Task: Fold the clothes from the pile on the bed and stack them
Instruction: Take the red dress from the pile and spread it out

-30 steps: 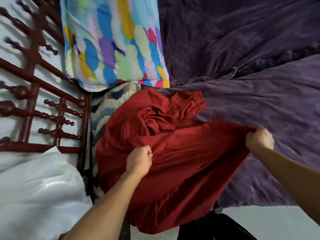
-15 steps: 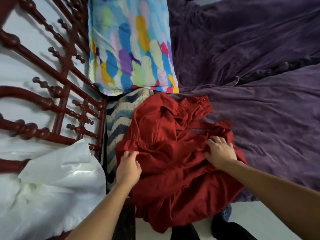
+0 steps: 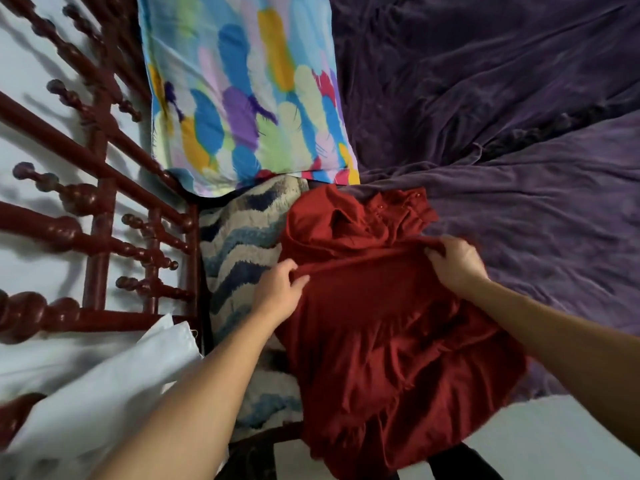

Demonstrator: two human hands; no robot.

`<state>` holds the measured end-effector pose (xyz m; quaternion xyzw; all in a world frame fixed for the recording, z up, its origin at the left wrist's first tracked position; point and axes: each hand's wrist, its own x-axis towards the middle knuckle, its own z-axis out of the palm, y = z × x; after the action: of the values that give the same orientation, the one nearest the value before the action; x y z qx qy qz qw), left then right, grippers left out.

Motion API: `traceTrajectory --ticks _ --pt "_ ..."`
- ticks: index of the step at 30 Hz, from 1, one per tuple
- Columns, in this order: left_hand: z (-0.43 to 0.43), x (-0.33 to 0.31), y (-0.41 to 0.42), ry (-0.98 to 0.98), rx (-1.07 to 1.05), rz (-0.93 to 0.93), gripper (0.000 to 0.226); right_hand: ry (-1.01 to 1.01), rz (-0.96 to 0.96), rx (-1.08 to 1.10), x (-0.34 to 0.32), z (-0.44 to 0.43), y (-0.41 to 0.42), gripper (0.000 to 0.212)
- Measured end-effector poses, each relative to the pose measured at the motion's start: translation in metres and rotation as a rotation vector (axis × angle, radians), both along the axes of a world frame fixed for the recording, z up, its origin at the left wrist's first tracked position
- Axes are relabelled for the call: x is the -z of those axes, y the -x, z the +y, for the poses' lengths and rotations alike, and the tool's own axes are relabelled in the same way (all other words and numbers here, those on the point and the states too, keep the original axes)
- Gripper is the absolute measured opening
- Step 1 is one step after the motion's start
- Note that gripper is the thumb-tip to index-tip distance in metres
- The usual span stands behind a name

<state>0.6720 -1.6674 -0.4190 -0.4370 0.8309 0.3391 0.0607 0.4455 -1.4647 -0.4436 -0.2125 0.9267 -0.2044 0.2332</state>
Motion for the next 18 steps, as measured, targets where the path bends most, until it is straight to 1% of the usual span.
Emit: traceTrajectory --ticks 2,4,5,6,8,10,12,13,14,15,16,17,18 --pt "0.001 -0.013 0.044 0.02 0.055 0.101 0.009 0.012 0.093 0.161 -0.021 0.007 0.04 0.026" --pt "0.005 -0.018 0.075 -0.055 0.043 0.162 0.008 0.025 0.143 0.326 -0.036 0.021 0.071 0.028" --pt "0.008 -0.016 0.083 -0.098 0.029 0.162 0.013 0.012 0.16 0.394 -0.041 0.034 0.082 0.03" --pt "0.012 -0.013 0.086 -0.133 0.028 0.13 0.02 -0.017 0.165 0.458 -0.042 0.051 0.09 0.033" --pt "0.025 0.001 0.079 -0.164 0.086 -0.001 0.032 -0.118 0.145 0.56 -0.04 0.091 0.096 0.034" --pt "0.046 0.017 0.062 -0.207 0.186 -0.133 0.041 -0.259 0.11 0.586 -0.033 0.125 0.09 0.035" --pt "0.07 0.034 0.042 -0.315 0.264 -0.226 0.053 -0.352 0.127 0.507 -0.022 0.147 0.072 0.041" --pt "0.082 0.044 0.033 -0.392 0.284 -0.279 0.061 -0.344 0.172 0.425 -0.016 0.151 0.056 0.043" --pt "0.094 0.053 0.023 -0.464 0.299 -0.334 0.067 -0.299 0.212 0.326 -0.011 0.152 0.037 0.041" --pt "0.106 0.061 0.016 -0.504 0.321 -0.388 0.067 -0.222 0.229 0.208 -0.004 0.151 0.013 0.036" --pt "0.116 0.068 0.009 -0.504 0.342 -0.416 0.055 -0.146 0.205 0.082 0.0 0.149 -0.014 0.031" --pt "0.124 0.072 0.006 -0.468 0.341 -0.413 0.034 -0.095 0.127 -0.038 0.005 0.146 -0.041 0.032" --pt "0.126 0.073 0.007 -0.421 0.326 -0.389 0.016 -0.085 0.005 -0.14 0.007 0.145 -0.067 0.043"
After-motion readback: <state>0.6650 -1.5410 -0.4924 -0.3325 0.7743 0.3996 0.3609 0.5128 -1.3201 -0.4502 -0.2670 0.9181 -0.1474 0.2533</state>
